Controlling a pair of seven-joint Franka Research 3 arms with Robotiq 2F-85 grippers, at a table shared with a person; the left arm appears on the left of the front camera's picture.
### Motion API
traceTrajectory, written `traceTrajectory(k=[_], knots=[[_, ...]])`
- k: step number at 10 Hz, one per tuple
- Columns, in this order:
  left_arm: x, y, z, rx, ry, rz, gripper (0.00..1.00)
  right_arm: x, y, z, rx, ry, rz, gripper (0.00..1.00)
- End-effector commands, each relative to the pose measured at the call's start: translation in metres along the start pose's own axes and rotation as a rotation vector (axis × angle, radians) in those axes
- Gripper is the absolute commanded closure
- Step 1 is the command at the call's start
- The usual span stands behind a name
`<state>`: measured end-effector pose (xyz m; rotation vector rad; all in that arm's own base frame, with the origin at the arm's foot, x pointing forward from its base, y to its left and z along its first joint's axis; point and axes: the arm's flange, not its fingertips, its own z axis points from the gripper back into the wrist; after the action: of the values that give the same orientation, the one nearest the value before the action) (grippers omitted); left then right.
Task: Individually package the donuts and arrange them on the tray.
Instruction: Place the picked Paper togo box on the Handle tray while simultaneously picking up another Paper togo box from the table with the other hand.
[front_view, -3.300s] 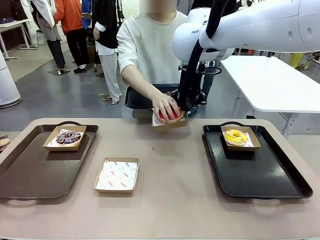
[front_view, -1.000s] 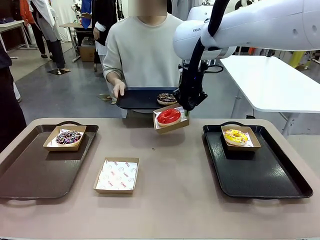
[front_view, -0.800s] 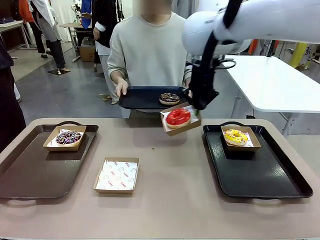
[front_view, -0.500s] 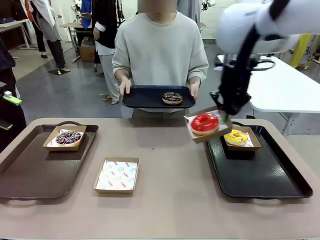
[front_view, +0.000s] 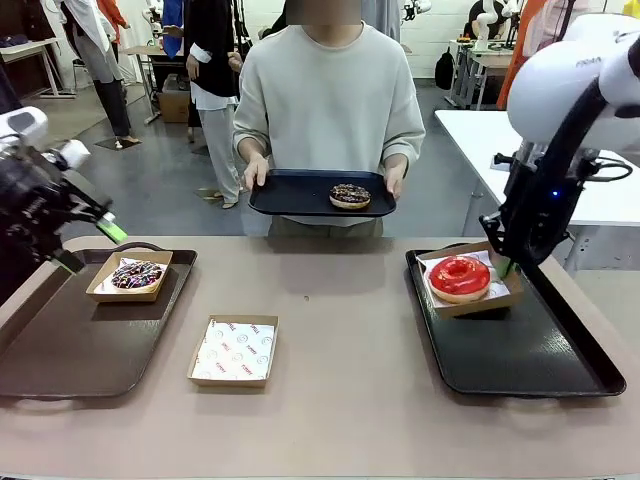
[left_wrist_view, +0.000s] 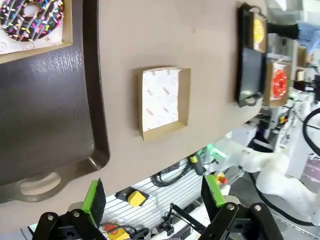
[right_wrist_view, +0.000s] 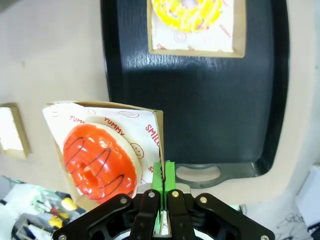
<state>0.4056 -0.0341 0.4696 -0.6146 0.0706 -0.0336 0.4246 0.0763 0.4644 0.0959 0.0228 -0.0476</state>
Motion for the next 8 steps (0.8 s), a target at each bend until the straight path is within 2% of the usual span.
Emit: traceTrajectory(k=[1,4,7,8], knots=[[0.007,-0.015,-0.031,0.114,0.017,0.015,0.00,-0.005,-0.019,-0.014,0.036,-0.020,0.032,0.98],[0.015,-0.039,-0.076,0.183,0.032,0.004,0.00,-0.008,-0.038,-0.031,0.020,-0.007,0.024,0.98],[0.023,-0.051,-0.119,0.281,0.019,-0.007,0.00,0.004,-0.045,-0.046,0.029,0.019,-0.001,0.98],[0.024,-0.055,-0.134,0.323,0.011,-0.017,0.00,-0.004,-0.039,-0.035,0.009,0.020,-0.004,0.98]])
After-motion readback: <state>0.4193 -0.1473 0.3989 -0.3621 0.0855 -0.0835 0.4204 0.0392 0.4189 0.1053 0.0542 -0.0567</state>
